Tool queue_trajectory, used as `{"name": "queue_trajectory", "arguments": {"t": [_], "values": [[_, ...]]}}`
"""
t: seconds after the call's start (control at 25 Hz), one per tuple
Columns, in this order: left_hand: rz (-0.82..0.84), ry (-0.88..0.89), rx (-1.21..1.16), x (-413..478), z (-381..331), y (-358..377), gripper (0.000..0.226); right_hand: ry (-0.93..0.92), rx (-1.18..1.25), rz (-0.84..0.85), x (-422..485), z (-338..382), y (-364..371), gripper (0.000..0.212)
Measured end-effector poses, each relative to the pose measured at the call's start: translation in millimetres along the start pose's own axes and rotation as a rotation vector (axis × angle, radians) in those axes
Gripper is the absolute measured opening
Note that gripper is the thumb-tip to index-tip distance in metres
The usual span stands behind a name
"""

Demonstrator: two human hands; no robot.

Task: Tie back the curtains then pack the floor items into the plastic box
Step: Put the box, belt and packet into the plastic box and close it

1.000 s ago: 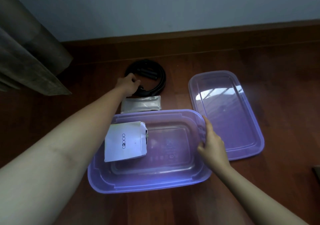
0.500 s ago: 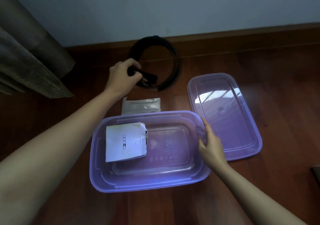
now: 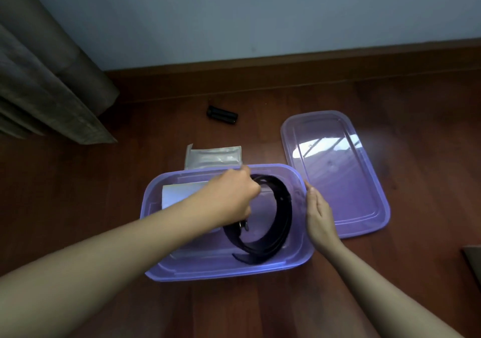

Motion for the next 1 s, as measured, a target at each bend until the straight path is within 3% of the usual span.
{"name": "queue_trajectory", "arguments": {"t": [0.44, 0.52, 0.6, 0.64, 0.68, 0.76, 0.84, 0.92, 1.0], "values": [[0.134, -0.026, 0.123, 47.4, 14.8, 56.8, 0.028, 0.062, -0.179, 0.034, -2.1, -4.7, 2.2, 0.035], [-0.051, 0.062, 0.107, 45.5, 5.9, 31.4, 0.026, 0.056, -0.242, 0.034, 0.2, -4.9, 3.1, 0.032], [-0.459, 0.125, -0.012, 34.0, 14.0, -15.9, 0.037, 0.059, -0.299, 0.028, 2.4, -5.6, 4.1, 0.033], [-0.645, 0.063, -0.118, 28.3, 36.5, -36.2, 0.038, 0.060, -0.318, 0.025, 3.3, -5.7, 4.2, 0.035], [-0.672, -0.044, -0.244, 32.7, 69.4, -41.0, 0.034, 0.059, -0.329, 0.023, 3.8, -6.3, 4.6, 0.036], [-0.334, -0.352, -0.338, 57.8, 136.8, -10.5, 0.026, 0.052, -0.337, 0.024, 3.0, -6.3, 5.0, 0.036], [0.087, -0.557, -0.385, 65.8, 178.6, 41.2, 0.054, 0.045, -0.332, 0.026, 2.1, -5.4, 4.9, 0.035], [0.196, -0.609, -0.502, 68.5, 191.1, 69.2, 0.074, 0.050, -0.338, 0.028, 2.6, -5.1, 4.9, 0.035], [0.130, -0.588, -0.551, 77.8, 193.9, 79.3, 0.071, 0.063, -0.348, 0.026, 2.4, -5.4, 4.7, 0.037]]}}
Point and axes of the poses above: each hand's wrist, its own x-axis towards the middle knuckle, its own y-axis out of the palm, z = x × y, the point moved 10 cm from there along x, towards the middle knuckle, and after that the axes turned 4 degrees about z, right-handed, at the moved point
